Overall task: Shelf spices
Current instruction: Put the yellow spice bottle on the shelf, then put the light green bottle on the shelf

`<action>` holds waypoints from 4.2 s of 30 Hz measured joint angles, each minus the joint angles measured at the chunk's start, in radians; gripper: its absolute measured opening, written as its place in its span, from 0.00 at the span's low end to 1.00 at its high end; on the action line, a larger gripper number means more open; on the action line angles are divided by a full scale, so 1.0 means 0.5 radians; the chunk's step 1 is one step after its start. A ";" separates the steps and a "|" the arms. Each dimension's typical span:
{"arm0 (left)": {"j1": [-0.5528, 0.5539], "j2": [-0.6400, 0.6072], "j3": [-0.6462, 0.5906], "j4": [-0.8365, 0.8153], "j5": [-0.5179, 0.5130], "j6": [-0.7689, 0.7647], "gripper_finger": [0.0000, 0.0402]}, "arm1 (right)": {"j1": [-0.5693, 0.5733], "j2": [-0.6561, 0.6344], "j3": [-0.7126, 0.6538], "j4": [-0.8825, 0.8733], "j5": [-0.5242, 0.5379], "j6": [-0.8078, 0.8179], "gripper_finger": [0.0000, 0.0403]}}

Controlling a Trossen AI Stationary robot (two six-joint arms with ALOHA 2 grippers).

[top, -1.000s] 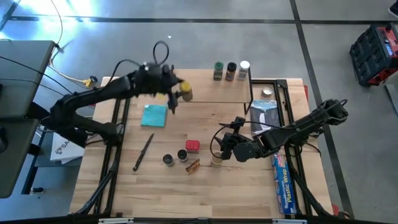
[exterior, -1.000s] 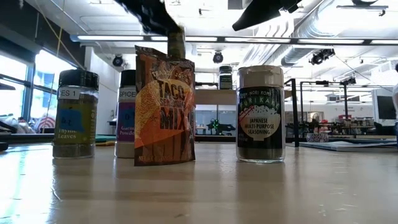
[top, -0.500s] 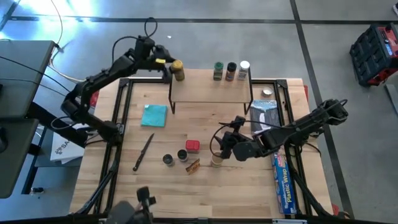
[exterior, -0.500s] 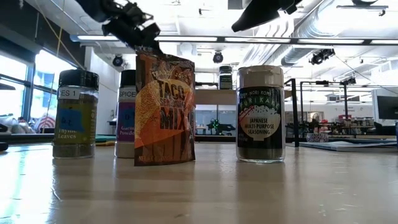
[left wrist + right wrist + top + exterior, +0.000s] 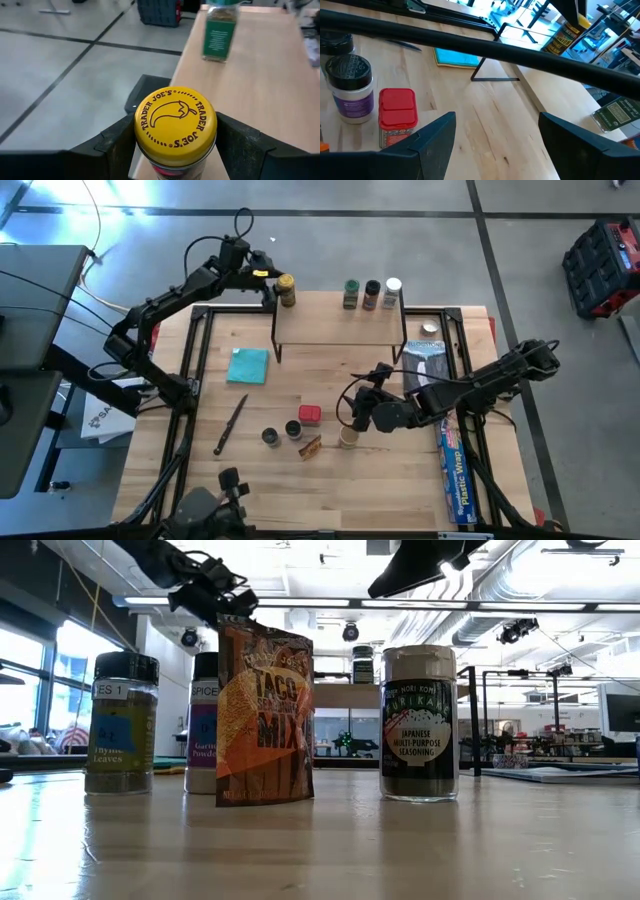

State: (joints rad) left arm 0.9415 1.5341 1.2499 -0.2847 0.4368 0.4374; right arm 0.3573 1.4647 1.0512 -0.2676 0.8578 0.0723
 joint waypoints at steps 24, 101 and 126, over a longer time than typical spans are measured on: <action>0.048 -0.101 -0.007 0.035 -0.010 0.058 0.75 | 0.007 0.000 0.000 -0.001 -0.003 -0.001 0.69; -2.976 -0.685 -1.725 0.900 -1.717 -1.727 0.74 | 0.050 -0.126 0.001 -0.083 -0.059 0.117 0.69; -2.714 -0.803 -0.809 -0.145 -1.557 -1.182 0.49 | 0.048 -0.126 0.001 -0.083 -0.060 0.117 0.69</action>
State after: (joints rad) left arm -0.4155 1.1324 0.8456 -0.3569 -0.3419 -0.1536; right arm 0.3813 1.4017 1.0515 -0.3094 0.8278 0.1307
